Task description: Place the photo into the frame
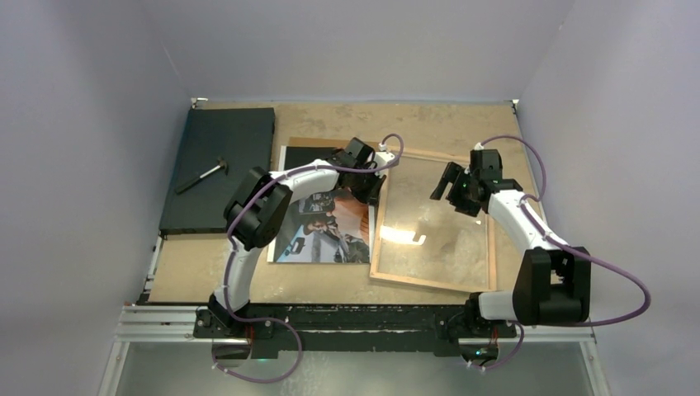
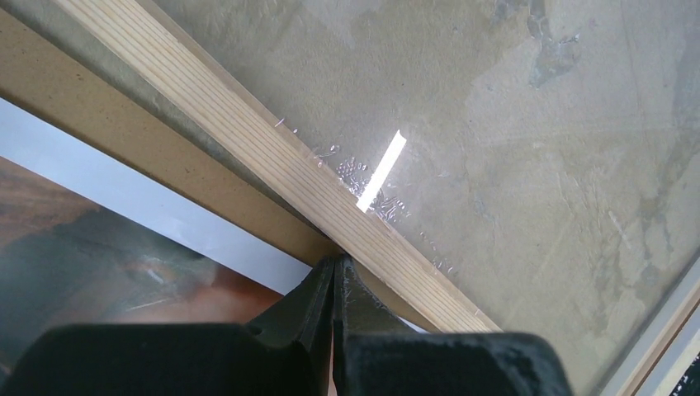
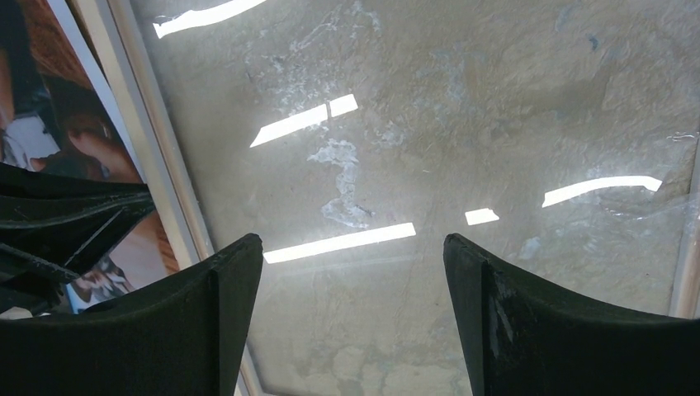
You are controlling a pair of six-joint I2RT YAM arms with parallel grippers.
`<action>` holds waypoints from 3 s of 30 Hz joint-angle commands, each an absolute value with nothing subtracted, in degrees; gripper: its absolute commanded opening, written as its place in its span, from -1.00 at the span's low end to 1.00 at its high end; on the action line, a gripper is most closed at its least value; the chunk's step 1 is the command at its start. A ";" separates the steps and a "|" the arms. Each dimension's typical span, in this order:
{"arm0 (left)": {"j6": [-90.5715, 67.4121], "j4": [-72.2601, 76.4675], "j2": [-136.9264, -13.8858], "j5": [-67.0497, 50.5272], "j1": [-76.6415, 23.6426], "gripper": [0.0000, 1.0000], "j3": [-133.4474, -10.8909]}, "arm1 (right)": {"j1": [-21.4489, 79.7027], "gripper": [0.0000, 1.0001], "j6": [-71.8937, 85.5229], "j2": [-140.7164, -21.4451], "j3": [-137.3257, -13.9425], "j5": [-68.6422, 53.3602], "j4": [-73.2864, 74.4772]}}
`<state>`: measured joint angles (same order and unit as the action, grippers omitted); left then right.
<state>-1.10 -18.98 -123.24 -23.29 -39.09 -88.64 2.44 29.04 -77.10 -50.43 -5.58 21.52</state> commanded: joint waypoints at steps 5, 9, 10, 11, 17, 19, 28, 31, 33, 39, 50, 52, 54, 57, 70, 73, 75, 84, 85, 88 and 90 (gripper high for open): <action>-3.49 -24.54 -114.77 -27.45 -35.54 -1.00 -90.05 | 6.44 0.62 33.22 -73.88 -50.17 -10.13 16.95; -2.53 -28.97 -108.47 -29.11 -27.30 -1.00 -89.34 | 14.37 0.56 37.82 -75.71 -52.15 -8.71 14.07; -1.67 -30.33 -106.93 -28.37 -25.52 -1.00 -89.30 | 16.07 0.55 38.82 -76.60 -52.84 -8.44 13.12; -0.61 -31.65 -105.53 -27.13 -23.82 -0.95 -89.15 | 17.82 0.55 39.80 -77.71 -53.45 -8.17 12.34; 5.57 -36.93 -100.89 -18.36 -16.54 -0.67 -86.38 | 27.80 0.54 42.78 -87.91 -60.24 -5.30 8.49; 6.71 -37.64 -100.59 -15.91 -14.68 -0.66 -84.93 | 31.66 0.54 42.70 -92.41 -64.43 -3.41 9.22; 9.22 -33.79 -99.41 -11.36 -13.54 -0.68 -76.11 | 36.39 0.56 42.42 -104.34 -71.64 4.48 12.19; 9.76 -31.92 -100.18 -10.83 -13.66 -0.74 -73.57 | 36.39 0.57 42.39 -105.22 -70.55 4.34 12.51; 10.00 -30.98 -100.84 -10.24 -13.62 -0.79 -72.30 | 36.41 0.57 42.76 -105.01 -69.40 4.28 13.41; 10.57 -28.38 -101.51 -8.98 -13.65 -0.87 -69.70 | 36.25 0.59 42.93 -101.94 -65.56 7.83 15.78; 11.43 -29.08 -100.15 -9.99 -13.71 -0.85 -69.97 | 36.12 0.60 43.69 -98.37 -62.67 3.16 16.92; 12.68 -31.16 -99.38 -9.29 -13.71 -0.78 -72.05 | 36.20 0.61 43.69 -97.90 -62.36 2.22 16.37; 14.21 -32.19 -98.33 -7.77 -13.63 -0.74 -73.58 | 36.23 0.62 44.38 -97.29 -61.10 0.22 15.47; 16.61 -32.08 -97.55 -4.93 -13.62 -0.71 -73.40 | 36.21 0.62 45.18 -96.82 -58.99 -1.86 14.66; 23.08 -25.22 -97.99 8.85 -14.37 -0.76 -65.67 | 36.73 0.62 48.19 -93.52 -51.81 -4.99 12.17; 23.14 -23.40 -99.13 9.83 -15.25 -0.78 -64.03 | 36.87 0.63 48.78 -92.63 -50.99 -5.38 11.98; 22.50 -23.11 -100.10 8.88 -15.87 -0.81 -63.53 | 36.99 0.62 49.01 -92.14 -50.57 -5.65 12.03; 19.14 -23.39 -101.95 3.43 -18.31 -0.92 -62.94 | 37.01 0.63 51.05 -89.18 -45.24 -10.24 9.52; 18.97 -23.46 -101.90 3.15 -18.50 -0.93 -62.81 | 37.11 0.63 51.40 -88.99 -44.46 -11.09 8.84; 18.84 -23.15 -101.78 2.75 -18.70 -0.95 -62.03 | 37.25 0.62 52.33 -88.34 -42.97 -13.24 7.24; 18.83 -23.13 -101.78 2.64 -18.71 -0.96 -61.44 | 37.49 0.60 52.54 -88.24 -42.44 -14.77 6.43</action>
